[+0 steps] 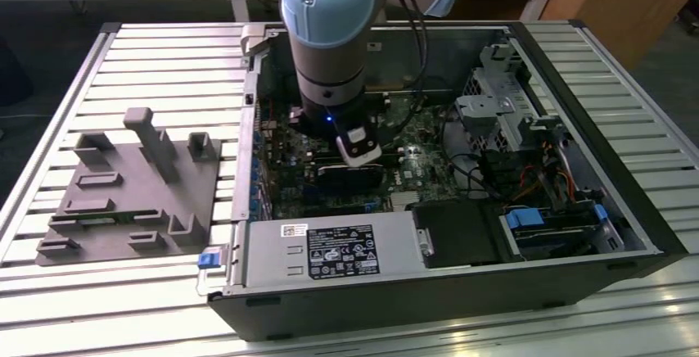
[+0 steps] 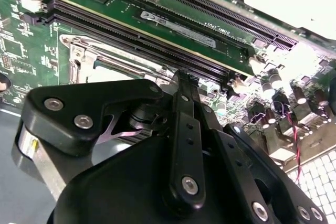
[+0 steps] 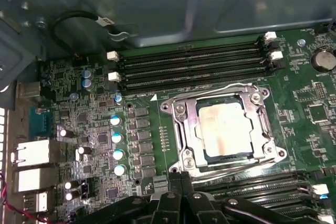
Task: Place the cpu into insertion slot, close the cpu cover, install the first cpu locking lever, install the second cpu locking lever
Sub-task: 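Install the second cpu locking lever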
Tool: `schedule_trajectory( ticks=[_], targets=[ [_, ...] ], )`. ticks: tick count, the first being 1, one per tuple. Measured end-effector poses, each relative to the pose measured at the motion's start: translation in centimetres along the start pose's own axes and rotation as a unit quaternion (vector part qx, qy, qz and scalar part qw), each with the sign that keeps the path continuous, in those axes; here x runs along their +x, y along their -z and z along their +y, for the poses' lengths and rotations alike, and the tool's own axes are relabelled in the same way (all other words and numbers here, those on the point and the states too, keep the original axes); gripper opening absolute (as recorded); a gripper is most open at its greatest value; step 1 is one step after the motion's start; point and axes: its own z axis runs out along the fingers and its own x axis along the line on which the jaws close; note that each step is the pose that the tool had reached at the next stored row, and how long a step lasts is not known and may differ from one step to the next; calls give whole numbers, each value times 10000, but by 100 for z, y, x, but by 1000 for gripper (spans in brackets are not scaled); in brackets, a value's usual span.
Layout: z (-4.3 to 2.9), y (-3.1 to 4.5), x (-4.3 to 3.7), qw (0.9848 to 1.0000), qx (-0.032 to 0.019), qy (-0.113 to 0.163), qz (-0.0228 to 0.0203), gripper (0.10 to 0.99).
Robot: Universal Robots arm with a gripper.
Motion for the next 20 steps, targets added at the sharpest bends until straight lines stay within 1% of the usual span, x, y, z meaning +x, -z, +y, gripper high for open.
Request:
schedule_trajectory(
  ticks=[3,11,15,20],
  targets=[
    [-6,-21,4,10000,-23,-2,3,106],
    [-3,-57,16,10000,-63,-5,10,106],
    [5,-69,30,10000,-76,-6,12,106],
    [-2,-94,46,10000,-86,-6,13,106]
  ],
)
